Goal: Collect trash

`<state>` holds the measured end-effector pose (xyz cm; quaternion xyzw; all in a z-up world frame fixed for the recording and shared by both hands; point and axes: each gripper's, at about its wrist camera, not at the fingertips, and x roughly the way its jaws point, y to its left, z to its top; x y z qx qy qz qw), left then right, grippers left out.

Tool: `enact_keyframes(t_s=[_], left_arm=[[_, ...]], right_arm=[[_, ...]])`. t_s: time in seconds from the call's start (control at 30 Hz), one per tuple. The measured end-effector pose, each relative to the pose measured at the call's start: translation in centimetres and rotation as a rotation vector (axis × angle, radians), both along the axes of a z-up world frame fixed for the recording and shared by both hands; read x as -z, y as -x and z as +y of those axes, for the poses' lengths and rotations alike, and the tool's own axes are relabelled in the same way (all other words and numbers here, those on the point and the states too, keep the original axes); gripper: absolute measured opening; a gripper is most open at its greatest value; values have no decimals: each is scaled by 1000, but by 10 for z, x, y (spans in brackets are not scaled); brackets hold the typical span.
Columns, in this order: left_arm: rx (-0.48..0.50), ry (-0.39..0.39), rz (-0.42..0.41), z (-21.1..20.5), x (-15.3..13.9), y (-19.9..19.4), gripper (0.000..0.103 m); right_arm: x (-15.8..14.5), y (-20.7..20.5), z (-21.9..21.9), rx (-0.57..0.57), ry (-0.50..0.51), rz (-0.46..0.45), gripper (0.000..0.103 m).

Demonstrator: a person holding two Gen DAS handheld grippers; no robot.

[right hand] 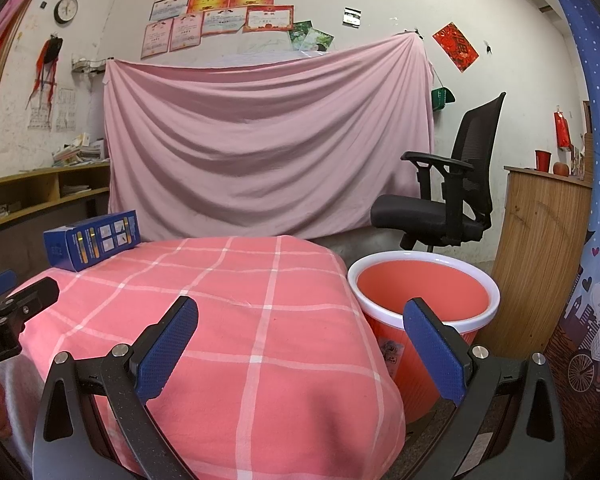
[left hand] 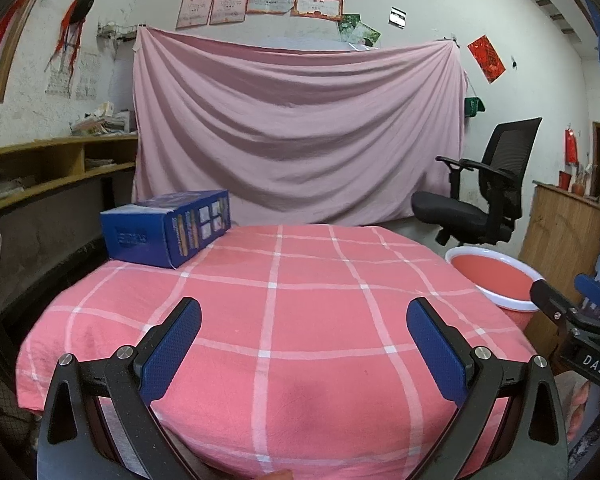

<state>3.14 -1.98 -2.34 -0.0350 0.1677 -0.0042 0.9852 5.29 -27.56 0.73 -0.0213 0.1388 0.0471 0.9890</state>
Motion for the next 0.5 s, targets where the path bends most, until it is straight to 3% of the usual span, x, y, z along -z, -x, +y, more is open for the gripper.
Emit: enact_keyframes(t_s=[0.5], left_arm=[[-19, -21, -9, 2, 1, -1, 101]], right_arm=[[4, -1, 1, -4, 5, 10, 103]])
